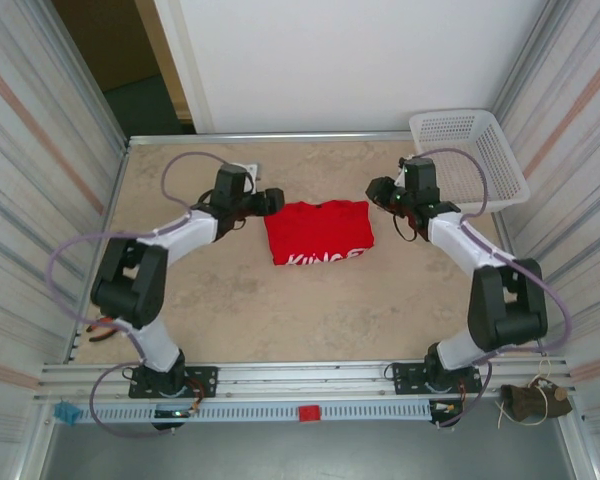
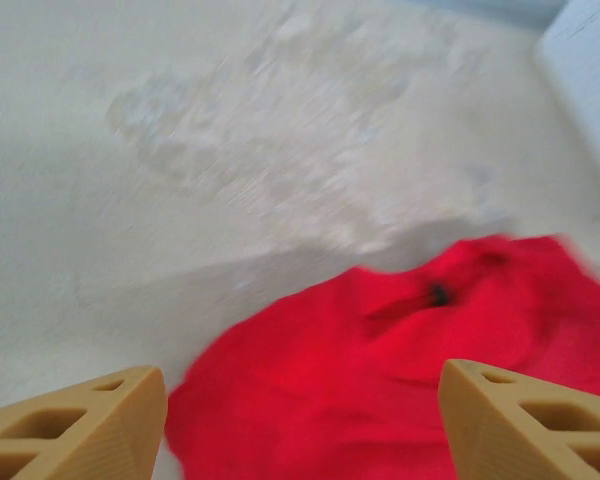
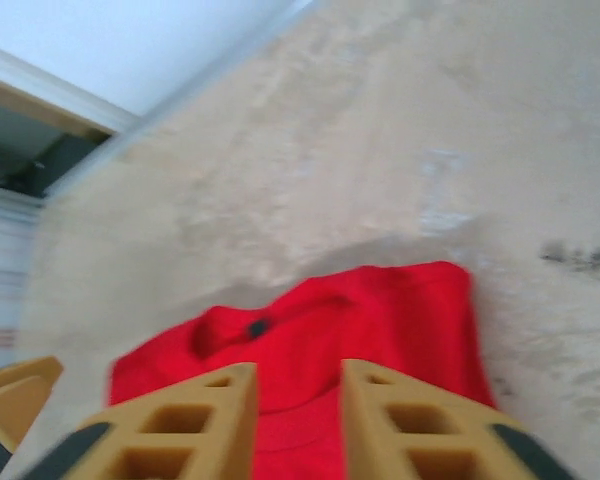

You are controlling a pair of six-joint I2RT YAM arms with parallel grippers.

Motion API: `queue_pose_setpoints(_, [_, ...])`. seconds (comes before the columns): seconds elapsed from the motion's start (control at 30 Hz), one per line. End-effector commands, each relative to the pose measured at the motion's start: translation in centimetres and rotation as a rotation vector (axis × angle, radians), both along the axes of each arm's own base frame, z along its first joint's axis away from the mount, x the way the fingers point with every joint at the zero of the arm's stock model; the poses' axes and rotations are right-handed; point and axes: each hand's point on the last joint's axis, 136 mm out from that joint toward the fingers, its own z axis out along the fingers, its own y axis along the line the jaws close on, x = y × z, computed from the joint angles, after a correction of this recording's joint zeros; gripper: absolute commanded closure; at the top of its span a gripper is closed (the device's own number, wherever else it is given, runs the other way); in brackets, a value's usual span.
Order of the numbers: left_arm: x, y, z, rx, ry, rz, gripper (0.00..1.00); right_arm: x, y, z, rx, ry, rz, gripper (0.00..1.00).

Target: Fold the inside-out t-shirt

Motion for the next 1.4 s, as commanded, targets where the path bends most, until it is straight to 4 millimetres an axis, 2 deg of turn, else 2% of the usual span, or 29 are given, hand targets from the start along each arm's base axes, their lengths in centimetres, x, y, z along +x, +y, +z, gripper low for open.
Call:
queue_pose_setpoints(0.0, [-3.6,-3.9,3.7,-0.152,-0.004,-0.081,0.29,-2.8,2.8,-1.6,0.066,0.084,0.085,0.85])
queue_pose_setpoints(0.1, [-5.1,-6.9,2.5,-0.250,0.058,-0.125,0.29,-2.6,4.7,-3.0,0.152,0.102,0.112,0.95])
queue_pose_setpoints(0.2, [-5.2,-8.3,-0.6,-0.343,0.143,-0.125,0.29,-2.0,5.7,-5.1,0.240,0.128,0.115,0.99])
queue_pose_setpoints(0.27, [-5.4,-8.9,-3.0,-0.375,0.205,-0.124,0.30,-1.6,5.4,-7.2,0.281,0.161,0.083,1.00])
queue_pose_setpoints(0.33, [-5.7,-8.5,-5.9,-0.371,0.260,-0.094,0.30,-1.7,4.5,-9.8,0.306,0.207,0.029,1.00])
queue_pose_setpoints(0.43, [-6.2,-7.6,-9.3,-0.344,0.306,-0.061,0.30,-2.9,2.4,-14.3,0.304,0.315,-0.088,1.00])
queue_pose_setpoints(0.5, [-6.5,-6.7,-11.2,-0.312,0.331,-0.034,0.30,-3.6,1.4,-15.9,0.322,0.349,-0.130,1.00])
queue_pose_setpoints(0.57, [-6.6,-6.4,-11.2,-0.325,0.327,-0.034,0.31,-3.8,1.1,-15.6,0.352,0.340,-0.131,1.00])
queue_pose_setpoints(0.63, [-6.7,-6.5,-9.9,-0.323,0.302,-0.053,0.31,-3.8,1.2,-13.8,0.357,0.303,-0.111,1.00])
queue_pose_setpoints(0.8, [-6.0,-8.5,-3.5,-0.310,0.201,-0.138,0.30,-2.6,3.0,-6.3,0.232,0.167,0.019,1.00])
queue_pose_setpoints(0.87, [-5.6,-9.6,-2.0,-0.325,0.181,-0.157,0.30,-1.7,4.2,-4.5,0.190,0.134,0.070,1.00])
queue_pose_setpoints(0.9, [-5.4,-10.2,-1.6,-0.343,0.176,-0.164,0.30,-1.2,4.7,-4.3,0.171,0.128,0.084,1.00])
queue_pose_setpoints(0.97, [-5.3,-11.3,-1.7,-0.367,0.188,-0.173,0.30,-0.4,5.1,-5.0,0.163,0.142,0.087,1.00])
queue_pose_setpoints(1.03, [-5.3,-12.3,-2.6,-0.385,0.208,-0.170,0.30,0.2,5.2,-6.7,0.167,0.171,0.077,1.00])
queue_pose_setpoints(1.2, [-5.6,-13.5,-6.9,-0.376,0.291,-0.137,0.30,-0.6,4.5,-13.0,0.172,0.262,0.031,1.00])
queue_pose_setpoints(1.27, [-5.8,-13.3,-8.7,-0.349,0.319,-0.115,0.30,-1.2,4.3,-14.7,0.195,0.290,0.024,1.00])
queue_pose_setpoints(1.33, [-5.9,-12.9,-10.3,-0.335,0.351,-0.092,0.30,-1.4,4.6,-14.7,0.236,0.298,0.054,1.00])
queue_pose_setpoints(1.37, [-6.0,-12.6,-10.9,-0.332,0.367,-0.081,0.30,-1.4,5.0,-14.0,0.258,0.288,0.080,0.99])
